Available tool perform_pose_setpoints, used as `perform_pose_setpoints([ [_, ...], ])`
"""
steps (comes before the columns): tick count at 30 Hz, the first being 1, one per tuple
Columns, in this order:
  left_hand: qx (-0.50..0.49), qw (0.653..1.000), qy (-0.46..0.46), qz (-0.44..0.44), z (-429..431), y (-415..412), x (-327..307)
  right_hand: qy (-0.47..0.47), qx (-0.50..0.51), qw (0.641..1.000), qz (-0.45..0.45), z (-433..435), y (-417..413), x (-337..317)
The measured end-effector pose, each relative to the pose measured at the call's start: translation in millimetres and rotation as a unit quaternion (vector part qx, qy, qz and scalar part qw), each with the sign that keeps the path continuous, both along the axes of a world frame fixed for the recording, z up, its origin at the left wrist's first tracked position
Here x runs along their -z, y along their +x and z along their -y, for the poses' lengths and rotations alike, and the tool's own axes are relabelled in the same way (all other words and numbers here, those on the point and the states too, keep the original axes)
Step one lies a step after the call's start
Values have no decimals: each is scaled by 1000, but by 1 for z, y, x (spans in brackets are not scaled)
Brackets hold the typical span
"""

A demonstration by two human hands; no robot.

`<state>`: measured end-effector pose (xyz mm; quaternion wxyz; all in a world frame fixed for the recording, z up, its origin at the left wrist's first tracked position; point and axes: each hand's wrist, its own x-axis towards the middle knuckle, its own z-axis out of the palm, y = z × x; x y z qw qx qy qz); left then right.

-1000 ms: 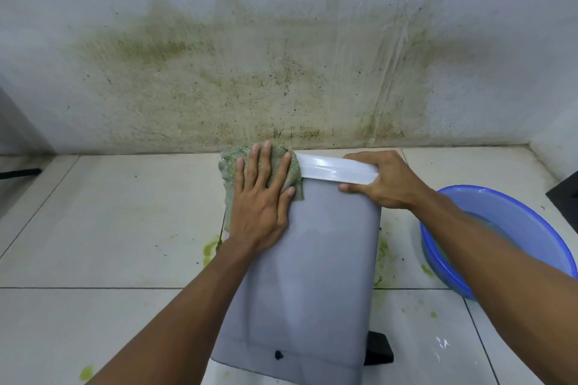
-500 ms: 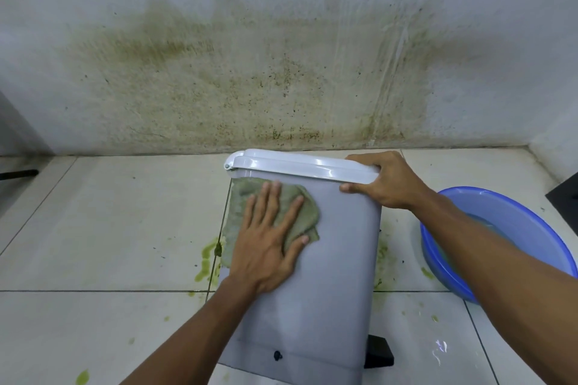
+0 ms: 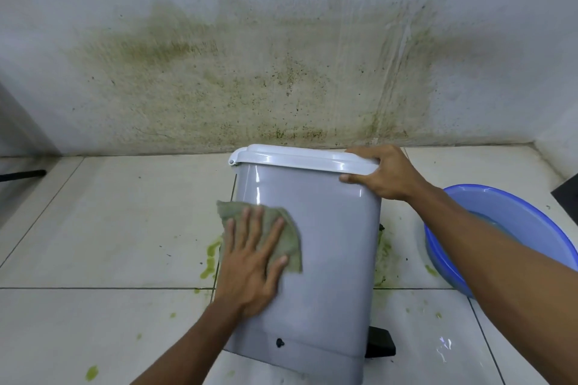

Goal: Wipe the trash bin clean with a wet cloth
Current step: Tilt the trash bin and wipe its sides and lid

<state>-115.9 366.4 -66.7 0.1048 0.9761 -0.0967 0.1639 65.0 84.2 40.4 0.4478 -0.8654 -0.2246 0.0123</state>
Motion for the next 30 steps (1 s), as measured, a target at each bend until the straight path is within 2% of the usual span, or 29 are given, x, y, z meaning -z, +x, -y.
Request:
perform_pose_setpoints([
  [2,-95,994,-45,-20,19,24,-15,-1,12,1000,-2,-1,2,0],
  [3,-104,993,-53,-26,35,32,-20,0,17,1000,-2,0,3,-1],
  [5,-54,997,-42,-25,67,33,-19,-1,21,1000,-2,2,4,0],
  [7,39,999,-12,-9,87,17,-7,1,22,1000,-2,6,4,3],
  [9,105,994,20,-7,87,-7,8,0,21,1000,-4,9,3,5],
  [11,131,990,44,-6,69,-27,21,-2,24,1000,-3,11,2,7],
  [13,102,994,39,-8,41,-36,26,1,28,1000,-4,12,1,7],
  [16,-3,1000,9,-24,19,-17,14,-5,36,999,-7,10,3,8],
  [20,-85,994,-40,-51,55,28,-15,-7,51,999,-15,6,6,8],
  [22,-67,996,-27,-47,77,32,-14,-5,48,999,-12,7,6,8],
  [27,67,997,20,-23,83,-7,11,-4,45,999,-4,11,4,11],
  [30,52,998,18,-18,52,-21,21,-4,44,999,-12,12,4,11],
])
